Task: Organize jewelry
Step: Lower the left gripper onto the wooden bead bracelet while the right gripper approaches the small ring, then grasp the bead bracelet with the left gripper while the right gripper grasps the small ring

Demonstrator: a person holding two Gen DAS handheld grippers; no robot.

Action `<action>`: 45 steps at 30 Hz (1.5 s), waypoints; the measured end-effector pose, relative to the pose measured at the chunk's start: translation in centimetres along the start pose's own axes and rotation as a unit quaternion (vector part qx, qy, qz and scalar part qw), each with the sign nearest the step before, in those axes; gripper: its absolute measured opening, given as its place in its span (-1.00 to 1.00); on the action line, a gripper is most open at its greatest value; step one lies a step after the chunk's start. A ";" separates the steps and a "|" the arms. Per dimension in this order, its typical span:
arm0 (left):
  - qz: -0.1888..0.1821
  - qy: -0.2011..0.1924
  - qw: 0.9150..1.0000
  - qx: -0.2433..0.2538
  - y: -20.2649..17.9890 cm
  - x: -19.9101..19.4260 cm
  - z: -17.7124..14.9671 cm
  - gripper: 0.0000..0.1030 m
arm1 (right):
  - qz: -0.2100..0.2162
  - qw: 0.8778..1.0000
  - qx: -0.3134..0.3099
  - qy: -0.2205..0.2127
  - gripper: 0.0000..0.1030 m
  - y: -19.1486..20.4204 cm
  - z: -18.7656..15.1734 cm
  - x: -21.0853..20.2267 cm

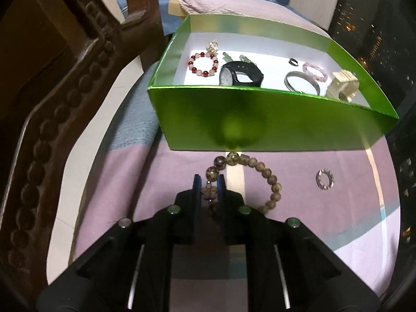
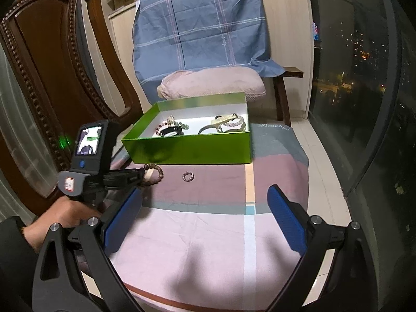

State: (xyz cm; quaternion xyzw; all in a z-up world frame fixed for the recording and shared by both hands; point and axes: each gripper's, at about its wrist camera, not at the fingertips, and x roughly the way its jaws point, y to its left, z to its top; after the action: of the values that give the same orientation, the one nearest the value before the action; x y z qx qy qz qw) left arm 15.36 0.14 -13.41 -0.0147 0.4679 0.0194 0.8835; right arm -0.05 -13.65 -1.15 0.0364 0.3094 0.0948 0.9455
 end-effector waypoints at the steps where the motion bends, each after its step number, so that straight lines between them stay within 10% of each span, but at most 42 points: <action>1: 0.002 -0.004 1.000 0.003 0.0 -0.4 0.0 -0.77 | -0.003 1.000 -0.004 0.006 0.84 0.2 0.1 0.6; 12: -0.053 -0.170 0.984 0.022 0.7 -17.3 -1.2 -0.76 | -0.033 0.994 -0.011 0.108 0.73 3.2 1.1 12.2; 24: -0.078 -0.168 0.983 0.021 2.6 -19.2 -1.9 -0.76 | -0.074 0.984 -0.055 0.153 -0.61 6.0 0.6 19.0; 27: -0.080 -0.167 0.983 0.020 2.9 -19.5 -2.0 -0.76 | -0.068 0.985 -0.055 0.148 -0.61 5.8 0.3 19.6; 45: -0.125 -0.150 0.980 0.022 -0.6 -18.8 -3.2 -0.76 | -0.008 0.999 -0.007 -0.041 -0.61 1.3 3.0 1.9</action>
State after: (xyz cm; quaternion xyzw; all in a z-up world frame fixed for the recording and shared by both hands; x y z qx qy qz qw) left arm 2.20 -0.98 0.30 -0.0503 0.3246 -0.0994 0.9393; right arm 3.00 -12.01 0.35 0.0311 0.2702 0.0883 0.9583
